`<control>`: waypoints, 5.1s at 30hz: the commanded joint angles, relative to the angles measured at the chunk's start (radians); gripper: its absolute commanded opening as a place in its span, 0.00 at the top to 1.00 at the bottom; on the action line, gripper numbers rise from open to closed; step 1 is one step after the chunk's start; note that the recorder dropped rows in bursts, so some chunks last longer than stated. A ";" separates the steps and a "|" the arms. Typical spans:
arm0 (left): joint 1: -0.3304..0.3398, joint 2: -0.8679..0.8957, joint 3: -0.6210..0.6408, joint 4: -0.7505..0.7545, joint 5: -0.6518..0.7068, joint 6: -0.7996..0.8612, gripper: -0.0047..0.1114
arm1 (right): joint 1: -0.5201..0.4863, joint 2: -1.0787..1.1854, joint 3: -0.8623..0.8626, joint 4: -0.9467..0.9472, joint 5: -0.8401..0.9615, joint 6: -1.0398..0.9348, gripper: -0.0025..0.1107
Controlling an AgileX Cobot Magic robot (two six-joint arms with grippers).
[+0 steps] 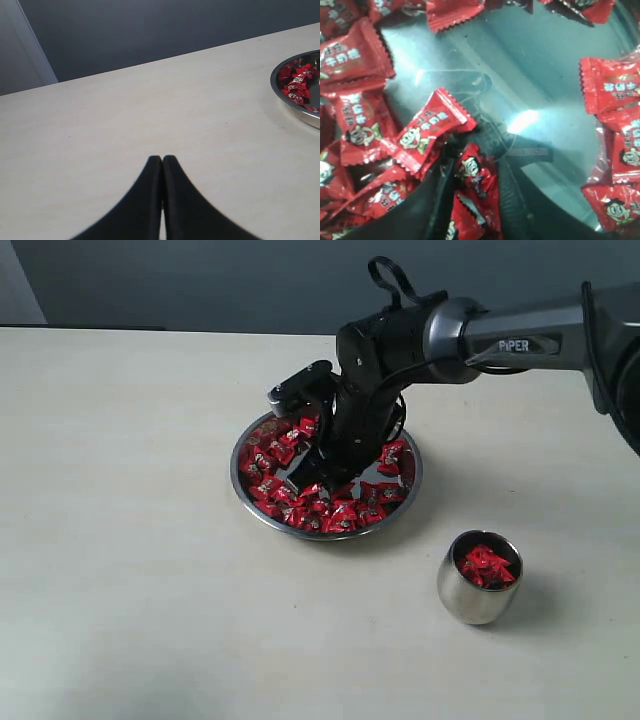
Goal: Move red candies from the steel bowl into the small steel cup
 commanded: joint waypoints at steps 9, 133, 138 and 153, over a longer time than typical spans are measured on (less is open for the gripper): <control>0.000 -0.004 -0.001 0.003 -0.007 -0.005 0.96 | -0.002 -0.029 0.000 0.000 0.015 -0.001 0.98; 0.000 -0.004 -0.001 0.003 -0.007 -0.005 0.96 | 0.000 -0.034 0.137 0.333 -0.273 -0.140 0.72; 0.000 -0.004 -0.001 0.003 -0.007 -0.005 0.96 | 0.000 -0.045 0.137 0.333 -0.275 -0.140 0.97; 0.000 -0.004 -0.001 0.003 -0.007 -0.005 0.96 | 0.000 -0.628 0.459 0.193 -0.162 -0.026 0.97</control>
